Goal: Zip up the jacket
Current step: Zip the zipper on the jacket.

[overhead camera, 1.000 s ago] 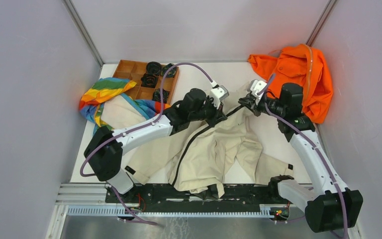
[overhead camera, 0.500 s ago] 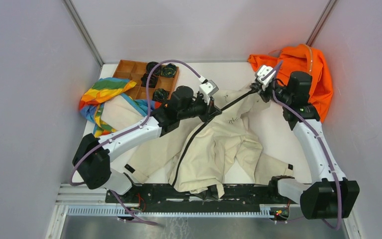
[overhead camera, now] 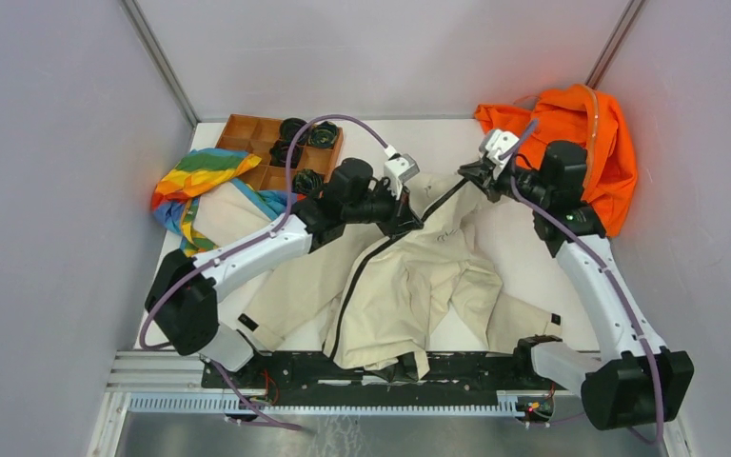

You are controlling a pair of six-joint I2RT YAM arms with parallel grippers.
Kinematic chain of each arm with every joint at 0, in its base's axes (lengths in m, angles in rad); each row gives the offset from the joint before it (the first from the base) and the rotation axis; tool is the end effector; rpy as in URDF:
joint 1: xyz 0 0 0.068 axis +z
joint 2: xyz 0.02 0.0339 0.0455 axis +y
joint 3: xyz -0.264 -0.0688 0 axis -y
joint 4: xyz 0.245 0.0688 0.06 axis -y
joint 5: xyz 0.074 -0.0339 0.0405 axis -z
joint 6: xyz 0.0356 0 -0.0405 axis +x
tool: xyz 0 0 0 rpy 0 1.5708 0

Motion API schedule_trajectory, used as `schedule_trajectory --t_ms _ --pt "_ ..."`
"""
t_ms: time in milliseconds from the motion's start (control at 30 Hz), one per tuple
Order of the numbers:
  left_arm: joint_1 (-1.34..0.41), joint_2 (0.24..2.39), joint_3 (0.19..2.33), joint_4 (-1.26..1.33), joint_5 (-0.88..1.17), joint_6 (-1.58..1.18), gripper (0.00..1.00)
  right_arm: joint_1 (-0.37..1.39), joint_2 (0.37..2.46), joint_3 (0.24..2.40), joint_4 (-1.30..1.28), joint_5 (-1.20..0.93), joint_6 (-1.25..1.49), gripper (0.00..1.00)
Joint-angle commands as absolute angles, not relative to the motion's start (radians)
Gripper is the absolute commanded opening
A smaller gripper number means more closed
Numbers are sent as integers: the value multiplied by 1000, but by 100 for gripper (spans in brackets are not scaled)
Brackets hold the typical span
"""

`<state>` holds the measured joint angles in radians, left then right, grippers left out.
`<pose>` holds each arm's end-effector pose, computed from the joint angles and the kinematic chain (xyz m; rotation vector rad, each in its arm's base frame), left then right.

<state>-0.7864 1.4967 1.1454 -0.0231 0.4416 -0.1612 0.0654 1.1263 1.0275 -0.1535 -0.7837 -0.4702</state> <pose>0.2364 -0.2585 0.3100 0.9214 1.8395 -1.0386 0.2501 0.0416 0.3626 -0.9651 1.4805 0.4191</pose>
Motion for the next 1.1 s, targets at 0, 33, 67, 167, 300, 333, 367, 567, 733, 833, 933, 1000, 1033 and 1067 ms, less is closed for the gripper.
schedule_trajectory --t_ms 0,33,67,167,300,333,367,567,733,833,933,1000,1033,1067 --pt "-783 1571 1247 -110 549 -247 2 213 1069 1004 -31 -765 -311 0" --pt "-783 1579 1256 -110 551 -250 2 243 1065 993 -39 -763 -303 0" --pt "-785 1585 1261 -108 555 -253 2 277 1059 981 -47 -752 -304 0" --pt "-786 1587 1261 -83 561 -272 2 319 1054 947 -66 -745 -301 0" --pt "-784 1574 1240 -22 566 -306 2 354 1049 921 -100 -743 -318 0" --pt "-784 1569 1232 -7 570 -315 2 355 1048 922 -121 -724 -349 0" --pt "-782 1564 1224 -4 574 -320 2 356 1049 932 -141 -699 -381 0" --pt "-741 1480 1116 85 593 -396 25 240 1068 1014 -186 -729 -436 0" --pt "-701 1354 1048 118 485 -339 60 241 1046 972 -154 -795 -338 0" --pt "-718 1321 1019 227 427 -249 64 247 1038 945 -120 -799 -275 0" --pt "-763 1354 1010 350 392 -169 68 247 1039 947 -106 -796 -252 0" --pt "-786 1407 1037 372 387 -159 68 246 1042 959 -109 -774 -256 0" --pt "-799 1435 1057 379 391 -156 68 247 1046 968 -117 -767 -261 0" --pt "-813 1457 1074 388 389 -143 68 247 1049 974 -120 -764 -259 0"
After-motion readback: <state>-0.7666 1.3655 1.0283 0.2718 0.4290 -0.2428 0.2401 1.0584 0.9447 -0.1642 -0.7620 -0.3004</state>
